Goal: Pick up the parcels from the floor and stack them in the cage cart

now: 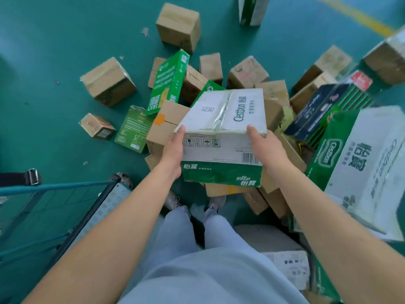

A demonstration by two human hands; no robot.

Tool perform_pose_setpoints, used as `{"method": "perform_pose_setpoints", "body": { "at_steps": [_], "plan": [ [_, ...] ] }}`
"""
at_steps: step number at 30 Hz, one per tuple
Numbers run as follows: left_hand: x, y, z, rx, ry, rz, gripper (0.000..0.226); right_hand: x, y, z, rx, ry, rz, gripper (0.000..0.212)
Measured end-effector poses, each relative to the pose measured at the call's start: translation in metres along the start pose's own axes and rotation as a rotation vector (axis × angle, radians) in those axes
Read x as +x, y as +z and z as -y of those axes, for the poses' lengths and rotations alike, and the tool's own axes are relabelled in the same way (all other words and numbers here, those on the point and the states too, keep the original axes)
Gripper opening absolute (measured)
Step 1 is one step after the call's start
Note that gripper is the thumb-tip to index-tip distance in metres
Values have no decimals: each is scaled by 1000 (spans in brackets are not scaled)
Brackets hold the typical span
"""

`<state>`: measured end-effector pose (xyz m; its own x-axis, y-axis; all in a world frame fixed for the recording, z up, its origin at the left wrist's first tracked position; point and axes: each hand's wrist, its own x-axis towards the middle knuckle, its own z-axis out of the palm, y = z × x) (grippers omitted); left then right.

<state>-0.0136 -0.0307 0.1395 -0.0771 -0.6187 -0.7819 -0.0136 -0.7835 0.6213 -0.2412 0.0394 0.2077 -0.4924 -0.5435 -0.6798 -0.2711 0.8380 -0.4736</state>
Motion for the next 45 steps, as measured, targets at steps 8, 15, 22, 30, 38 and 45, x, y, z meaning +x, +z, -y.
{"method": "perform_pose_setpoints", "body": {
  "at_steps": [8, 15, 22, 30, 38, 45],
  "plan": [
    [-79, -110, -52, -57, 213, -189, 75, -82, 35, 95, -267, -215, 86, 69],
    [-147, -218, -37, -187, 256, -397, 72, -149, 105, 151, -400, -361, 225, 88],
    [-216, -267, 13, -318, 184, -637, 60, -195, 161, 167, -580, -485, 368, 98],
    [-295, -251, 105, -595, 100, -819, 71, -244, 181, 152, -1009, -766, 520, 100],
    [-369, -197, 204, -857, 6, -1033, 86, -292, 206, 100, -1249, -966, 701, 85],
    [-420, -187, 278, -1005, -67, -1167, 85, -347, 257, 57, -1443, -1117, 800, 94]
  ]
}}
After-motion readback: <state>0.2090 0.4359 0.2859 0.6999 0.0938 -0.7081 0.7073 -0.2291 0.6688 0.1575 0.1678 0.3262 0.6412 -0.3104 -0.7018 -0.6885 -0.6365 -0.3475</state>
